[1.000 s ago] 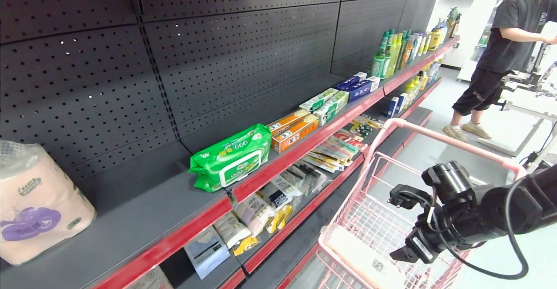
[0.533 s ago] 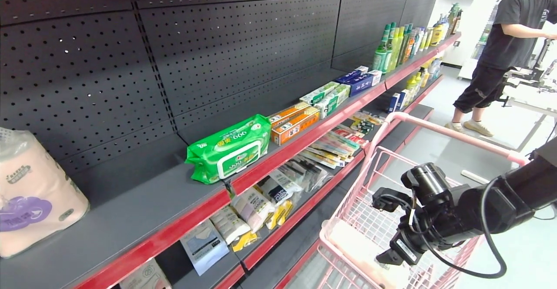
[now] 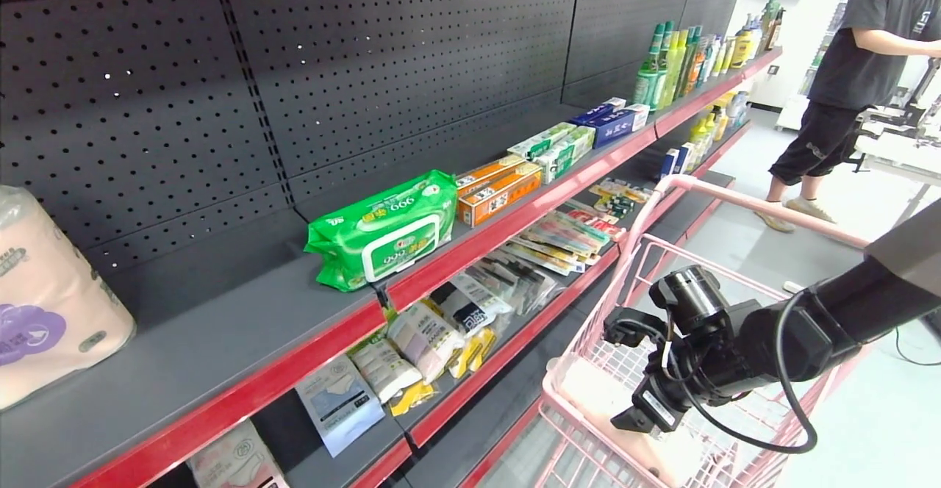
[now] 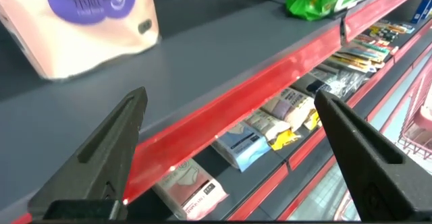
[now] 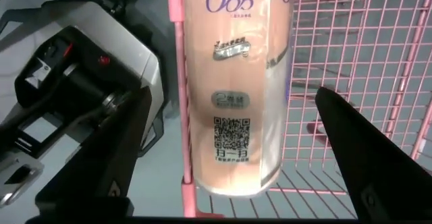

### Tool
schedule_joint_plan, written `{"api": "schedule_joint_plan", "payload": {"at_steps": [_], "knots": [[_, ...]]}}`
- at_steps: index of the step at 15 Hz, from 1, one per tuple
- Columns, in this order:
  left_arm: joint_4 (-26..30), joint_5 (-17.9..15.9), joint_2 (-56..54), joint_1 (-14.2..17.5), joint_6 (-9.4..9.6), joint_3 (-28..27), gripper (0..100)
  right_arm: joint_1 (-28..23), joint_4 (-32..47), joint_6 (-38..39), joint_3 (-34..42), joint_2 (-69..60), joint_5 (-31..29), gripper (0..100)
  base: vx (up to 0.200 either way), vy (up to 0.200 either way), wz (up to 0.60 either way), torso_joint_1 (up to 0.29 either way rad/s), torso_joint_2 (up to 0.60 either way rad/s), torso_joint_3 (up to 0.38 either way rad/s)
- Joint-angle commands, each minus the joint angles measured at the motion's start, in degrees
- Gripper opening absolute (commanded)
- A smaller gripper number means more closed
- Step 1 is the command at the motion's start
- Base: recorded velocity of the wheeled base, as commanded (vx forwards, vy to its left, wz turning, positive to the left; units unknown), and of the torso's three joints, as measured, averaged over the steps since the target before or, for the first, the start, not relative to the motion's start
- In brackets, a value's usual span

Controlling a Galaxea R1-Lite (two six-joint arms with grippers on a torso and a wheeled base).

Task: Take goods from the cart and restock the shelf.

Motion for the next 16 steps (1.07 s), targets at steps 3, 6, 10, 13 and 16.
{"api": "schedule_joint_plan", "payload": {"at_steps": [3, 6, 10, 13, 16], "knots": [[-0.01, 0.02, 0.06, 0.02, 0.00, 0.00, 100, 0.13, -0.02, -2.05, -0.44, -0.05, 0.22, 100, 0.000, 0.000, 0.00, -0.150, 0.34, 0.188], [-0.01, 0.02, 0.06, 0.02, 0.00, 0.00, 100, 0.92, -0.02, -2.40, -2.19, 0.30, 0.48, 100, 0.000, 0.000, 0.00, -0.021, 0.06, 0.031], [-0.01, 0.02, 0.06, 0.02, 0.00, 0.00, 100, 3.03, -0.11, -2.14, -5.88, 5.40, 0.57, 100, 0.000, 0.000, 0.00, 0.000, 0.00, 0.000], [-0.01, 0.02, -0.03, 0.02, 0.00, 0.00, 100, 2.68, -0.11, -1.87, -8.17, 9.27, 0.57, 100, 0.000, 0.000, 0.00, 0.000, 0.00, 0.000], [-0.01, 0.02, 0.06, 0.02, 0.00, 0.00, 100, 2.24, -0.11, -1.87, -8.70, 9.97, 0.57, 100, 0.000, 0.000, 0.00, 0.000, 0.00, 0.000]]}}
